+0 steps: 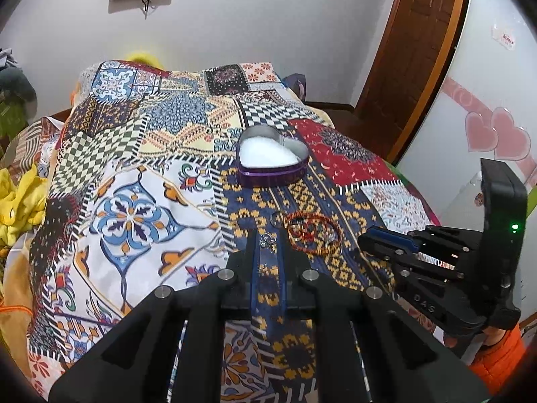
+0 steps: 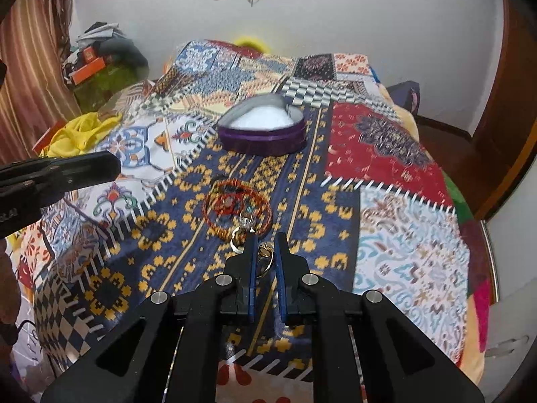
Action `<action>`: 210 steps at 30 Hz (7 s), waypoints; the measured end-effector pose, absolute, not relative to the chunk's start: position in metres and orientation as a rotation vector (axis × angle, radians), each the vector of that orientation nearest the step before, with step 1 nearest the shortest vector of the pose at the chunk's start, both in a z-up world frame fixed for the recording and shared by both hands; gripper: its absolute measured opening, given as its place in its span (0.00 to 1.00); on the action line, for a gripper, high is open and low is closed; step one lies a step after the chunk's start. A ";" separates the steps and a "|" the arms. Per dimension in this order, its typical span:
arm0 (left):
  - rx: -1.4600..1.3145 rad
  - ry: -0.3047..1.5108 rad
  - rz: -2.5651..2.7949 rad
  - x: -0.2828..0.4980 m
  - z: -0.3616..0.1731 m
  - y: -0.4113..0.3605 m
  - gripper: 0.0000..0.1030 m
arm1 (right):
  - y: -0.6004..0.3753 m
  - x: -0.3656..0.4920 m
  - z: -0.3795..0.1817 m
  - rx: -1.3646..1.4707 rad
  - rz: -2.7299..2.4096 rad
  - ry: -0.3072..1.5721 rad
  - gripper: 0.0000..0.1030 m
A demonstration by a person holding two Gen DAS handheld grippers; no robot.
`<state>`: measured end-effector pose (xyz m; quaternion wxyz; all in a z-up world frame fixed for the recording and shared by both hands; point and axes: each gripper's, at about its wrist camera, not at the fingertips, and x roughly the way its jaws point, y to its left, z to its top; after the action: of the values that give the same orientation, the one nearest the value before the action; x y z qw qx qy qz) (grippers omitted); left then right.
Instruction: Organize jewelry
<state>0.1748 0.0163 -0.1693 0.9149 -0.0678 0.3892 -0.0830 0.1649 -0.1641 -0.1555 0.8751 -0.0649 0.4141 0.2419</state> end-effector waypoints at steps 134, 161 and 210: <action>-0.055 0.978 -0.255 0.239 -0.214 -0.022 0.01 | -0.185 0.182 -0.164 -0.144 0.477 0.922 0.30; -0.065 0.901 -0.169 0.190 -0.199 0.027 0.01 | -0.135 0.193 -0.183 -0.148 0.573 0.950 0.28; -0.044 0.711 -0.141 0.270 -0.136 0.024 0.01 | -0.148 0.243 -0.103 -0.037 0.548 0.697 0.13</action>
<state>0.2701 0.0238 -0.1362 0.9348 -0.0214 0.3477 -0.0689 0.2431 -0.1480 -0.1029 0.9031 -0.0178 0.3372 0.2652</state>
